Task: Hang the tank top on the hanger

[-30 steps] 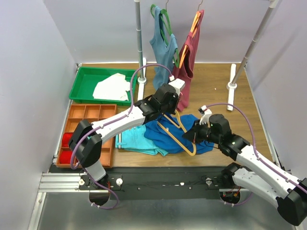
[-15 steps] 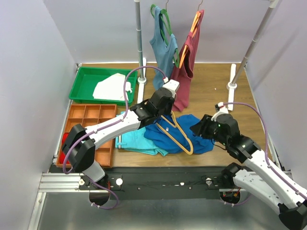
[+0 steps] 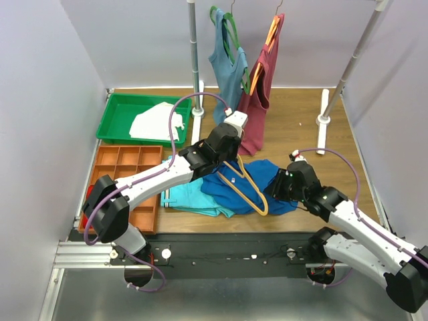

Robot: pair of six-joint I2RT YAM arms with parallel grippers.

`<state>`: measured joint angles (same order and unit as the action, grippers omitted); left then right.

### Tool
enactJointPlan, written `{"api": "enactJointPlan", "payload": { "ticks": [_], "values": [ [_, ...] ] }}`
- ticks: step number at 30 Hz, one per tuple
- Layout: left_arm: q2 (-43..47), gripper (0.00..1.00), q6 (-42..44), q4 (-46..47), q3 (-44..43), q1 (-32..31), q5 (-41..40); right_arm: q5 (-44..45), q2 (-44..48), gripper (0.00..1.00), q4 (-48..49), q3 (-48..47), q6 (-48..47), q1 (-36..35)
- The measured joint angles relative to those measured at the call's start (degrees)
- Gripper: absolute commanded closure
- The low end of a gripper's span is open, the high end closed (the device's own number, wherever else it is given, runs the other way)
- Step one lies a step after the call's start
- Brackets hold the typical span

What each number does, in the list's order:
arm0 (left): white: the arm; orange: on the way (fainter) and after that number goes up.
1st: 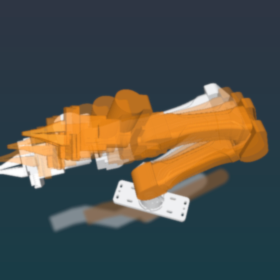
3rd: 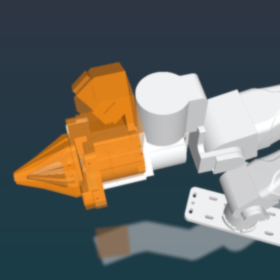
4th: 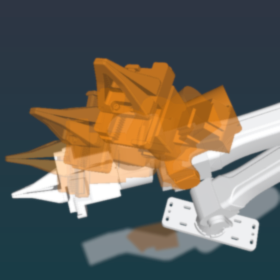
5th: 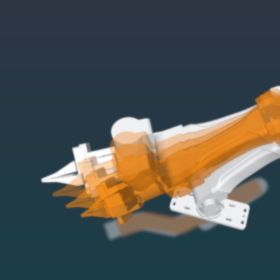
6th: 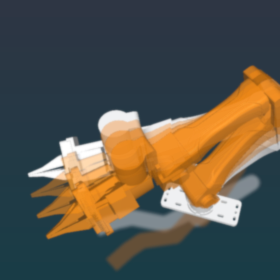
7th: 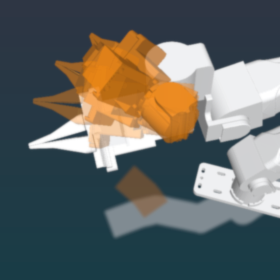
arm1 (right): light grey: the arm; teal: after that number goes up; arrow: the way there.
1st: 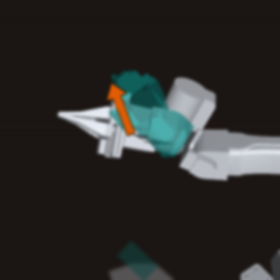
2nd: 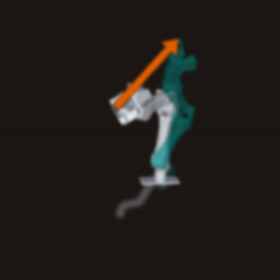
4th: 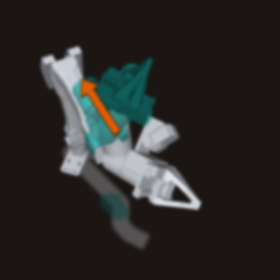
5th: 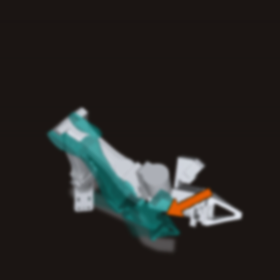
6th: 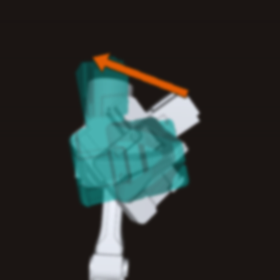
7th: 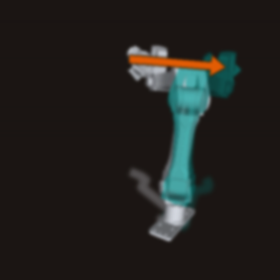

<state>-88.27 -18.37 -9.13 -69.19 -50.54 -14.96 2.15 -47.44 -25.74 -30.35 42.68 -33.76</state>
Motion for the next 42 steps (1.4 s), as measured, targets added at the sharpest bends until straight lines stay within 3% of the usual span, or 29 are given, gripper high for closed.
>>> {"api": "enactJointPlan", "payload": {
  "ticks": [13, 23, 42],
  "values": [
    [0.1, 1.00, -0.2, 0.0, 0.0, 0.0, -0.3, -1.0, 0.7, 0.58, -0.9, -2.1, -2.4, 0.0],
    [0.3, 1.00, -0.1, 0.2, 0.2, 0.0, -0.3, -6.8, -5.4, 0.58, 3.4, -2.3, -3.1, 0.0],
    [0.6, 1.00, -0.2, 0.1, 0.2, 0.0, -0.2, -4.5, -11.4, 0.52, 5.2, -0.2, -3.4, 0.0]
  ]
}}
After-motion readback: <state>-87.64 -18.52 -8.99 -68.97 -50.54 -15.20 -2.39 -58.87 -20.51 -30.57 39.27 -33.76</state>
